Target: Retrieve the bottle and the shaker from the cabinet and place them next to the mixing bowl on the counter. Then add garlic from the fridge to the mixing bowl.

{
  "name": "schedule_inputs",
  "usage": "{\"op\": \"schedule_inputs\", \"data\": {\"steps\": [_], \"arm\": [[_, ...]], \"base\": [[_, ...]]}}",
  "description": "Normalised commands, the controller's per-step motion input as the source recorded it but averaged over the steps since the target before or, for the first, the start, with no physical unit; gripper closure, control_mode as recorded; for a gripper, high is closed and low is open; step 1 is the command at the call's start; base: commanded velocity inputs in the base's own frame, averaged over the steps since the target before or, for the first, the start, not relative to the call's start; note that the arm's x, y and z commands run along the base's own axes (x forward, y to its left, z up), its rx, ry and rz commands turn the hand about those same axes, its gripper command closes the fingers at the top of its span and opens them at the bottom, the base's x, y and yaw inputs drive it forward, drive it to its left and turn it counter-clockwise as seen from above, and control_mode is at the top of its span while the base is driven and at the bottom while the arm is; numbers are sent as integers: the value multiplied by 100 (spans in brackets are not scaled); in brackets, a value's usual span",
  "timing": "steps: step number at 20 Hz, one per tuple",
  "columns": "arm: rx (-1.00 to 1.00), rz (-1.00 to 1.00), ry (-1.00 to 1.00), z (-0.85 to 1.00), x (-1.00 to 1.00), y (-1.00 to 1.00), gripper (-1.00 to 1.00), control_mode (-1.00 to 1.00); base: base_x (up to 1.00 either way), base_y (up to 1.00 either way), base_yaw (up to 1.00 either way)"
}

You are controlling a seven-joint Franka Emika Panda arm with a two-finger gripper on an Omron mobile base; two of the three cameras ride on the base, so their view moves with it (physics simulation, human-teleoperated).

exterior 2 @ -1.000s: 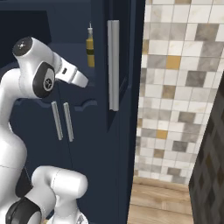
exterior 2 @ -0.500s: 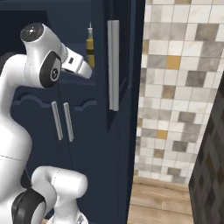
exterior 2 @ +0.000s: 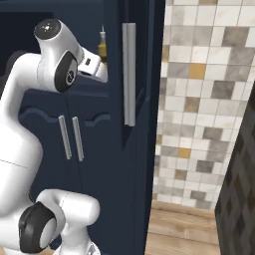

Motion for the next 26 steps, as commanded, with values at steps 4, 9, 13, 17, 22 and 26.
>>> {"op": "schedule_inputs", "data": {"steps": [4, 9, 13, 17, 22, 26], "arm": [[0, 0, 0, 13, 74, -13, -100, -100], [0, 0, 0, 13, 71, -1, -100, -100], [0, 0, -2, 20, 7, 1, -100, -100], [0, 0, -19, 15, -21, 10, -100, -100], [-1, 0, -21, 0, -7, 3, -100, -100], [-3, 0, -9, 0, 4, 0, -100, -100]], "base": [[0, 0, 0], [0, 0, 0], [0, 0, 0], [0, 0, 0], [0, 0, 0], [0, 0, 0]]}}
